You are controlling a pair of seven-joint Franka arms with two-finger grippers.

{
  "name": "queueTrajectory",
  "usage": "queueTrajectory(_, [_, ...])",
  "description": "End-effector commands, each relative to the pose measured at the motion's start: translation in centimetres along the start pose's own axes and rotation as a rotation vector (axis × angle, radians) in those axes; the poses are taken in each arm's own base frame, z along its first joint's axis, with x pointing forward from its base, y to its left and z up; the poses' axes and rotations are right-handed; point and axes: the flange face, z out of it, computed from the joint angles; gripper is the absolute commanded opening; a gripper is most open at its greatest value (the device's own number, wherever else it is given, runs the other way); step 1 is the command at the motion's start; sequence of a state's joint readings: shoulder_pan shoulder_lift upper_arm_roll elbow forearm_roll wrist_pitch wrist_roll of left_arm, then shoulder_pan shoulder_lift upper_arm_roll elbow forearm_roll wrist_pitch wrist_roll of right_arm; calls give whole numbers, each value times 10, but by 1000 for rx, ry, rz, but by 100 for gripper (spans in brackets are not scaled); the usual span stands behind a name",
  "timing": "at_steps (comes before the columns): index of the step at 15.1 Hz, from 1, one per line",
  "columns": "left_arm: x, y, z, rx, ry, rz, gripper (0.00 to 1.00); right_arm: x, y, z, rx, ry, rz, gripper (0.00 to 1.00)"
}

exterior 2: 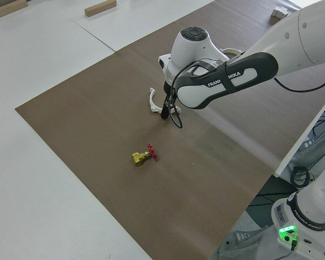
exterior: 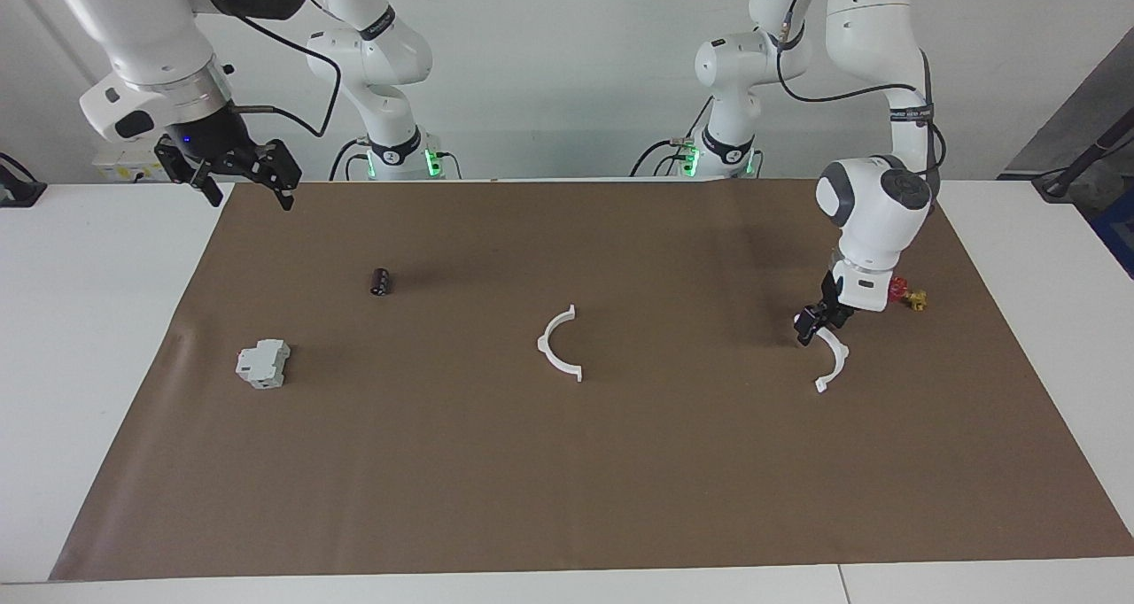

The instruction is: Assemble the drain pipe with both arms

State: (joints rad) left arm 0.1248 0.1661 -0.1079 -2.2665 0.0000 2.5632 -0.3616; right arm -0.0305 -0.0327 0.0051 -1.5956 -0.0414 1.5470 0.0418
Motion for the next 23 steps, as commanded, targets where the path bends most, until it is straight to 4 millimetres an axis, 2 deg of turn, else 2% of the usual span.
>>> queueTrajectory(1, [-2,1,2,-8,15,-20,67,1,0,0,4,-18,17,100])
queueTrajectory(3, [-3,3,2,-8,12,-10,29,3,-2,-1,7,-8,17,100])
queueTrajectory(4, [-4,5,3,-8,11,-4,14,3,-8,-1,18,-5,17,100])
queueTrajectory(5, [-4,5,3,-7,9,-1,6,2,-12,-1,24,-6,17,100])
queueTrajectory(6, [-6,5,4,-6,7,4,0,2,-12,-1,31,-9,19,100])
queueTrajectory(10, [-6,8,3,-7,7,19,0,-1,-8,6,35,-23,28,100])
queueTrajectory(11, [-7,18,1,-10,8,27,0,-1,-6,5,35,-21,24,100])
queueTrajectory(13, [-6,43,-10,-29,29,-77,0,-1,-6,5,35,-21,24,100])
queueTrajectory(14, [-12,72,-16,-44,34,-140,0,-1,-6,5,35,-23,24,100])
queueTrajectory(15, [-26,103,-18,-53,26,-185,0,-1,-7,5,35,-23,21,100])
queueTrajectory(17, [-48,145,-22,-60,13,-242,0,-1,-6,5,35,-23,22,100])
queueTrajectory(20, [-77,201,-38,-17,13,-292,0,-1,-6,5,35,-23,22,100])
queueTrajectory(23, [-105,267,-37,66,23,-427,0,-1,-6,5,35,-23,22,100])
